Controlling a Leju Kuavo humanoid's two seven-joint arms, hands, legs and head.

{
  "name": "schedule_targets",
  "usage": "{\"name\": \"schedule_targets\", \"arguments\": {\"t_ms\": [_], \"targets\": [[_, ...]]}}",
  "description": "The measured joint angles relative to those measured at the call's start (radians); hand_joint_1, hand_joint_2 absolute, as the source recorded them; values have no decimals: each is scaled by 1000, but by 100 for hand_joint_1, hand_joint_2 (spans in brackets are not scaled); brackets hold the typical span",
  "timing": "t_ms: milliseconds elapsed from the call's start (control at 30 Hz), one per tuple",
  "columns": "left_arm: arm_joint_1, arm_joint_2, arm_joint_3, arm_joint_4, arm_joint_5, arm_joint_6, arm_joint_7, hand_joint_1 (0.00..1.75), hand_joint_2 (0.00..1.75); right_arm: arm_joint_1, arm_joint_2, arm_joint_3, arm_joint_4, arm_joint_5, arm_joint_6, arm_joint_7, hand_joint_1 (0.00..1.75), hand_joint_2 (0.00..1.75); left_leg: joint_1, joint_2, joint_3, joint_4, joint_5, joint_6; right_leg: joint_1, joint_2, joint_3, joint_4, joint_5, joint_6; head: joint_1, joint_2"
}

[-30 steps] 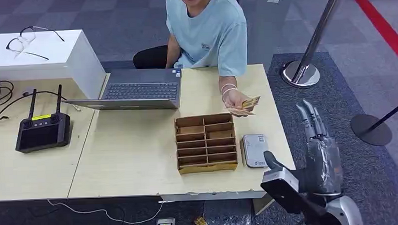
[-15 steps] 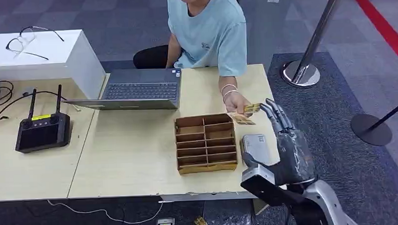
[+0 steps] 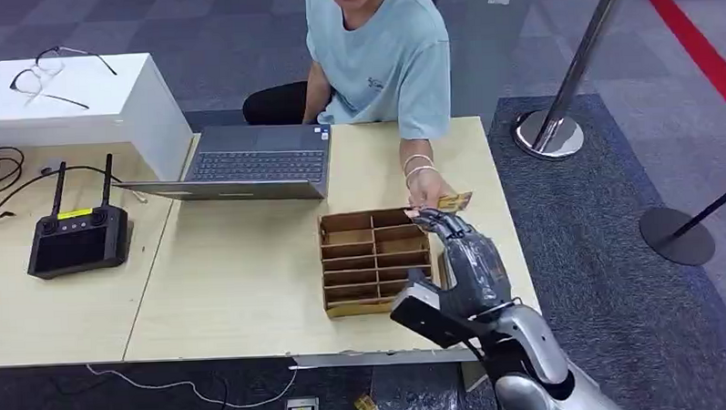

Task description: Pass the card to the sensor for recognition and then transmit it.

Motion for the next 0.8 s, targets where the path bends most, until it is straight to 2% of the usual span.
{"name": "schedule_targets", "arguments": {"t_ms": [233, 667, 800], "targets": [[0, 3, -14, 0, -2, 0, 0, 0, 175, -15, 12, 10, 67, -2, -8, 0, 56, 175, 0, 0, 0, 0, 0, 0, 0, 0, 0, 0, 0, 0, 0, 0], [0, 6, -22, 0, -2, 0, 0, 0, 175, -20, 20, 17, 111, -2, -11, 0, 56, 175, 0, 0, 0, 0, 0, 0, 0, 0, 0, 0, 0, 0, 0, 0], [0, 6, -23, 0, -2, 0, 0, 0, 175, -21, 24, 19, 121, -2, -12, 0, 42, 175, 0, 0, 0, 0, 0, 0, 0, 0, 0, 0, 0, 0, 0, 0]]}}
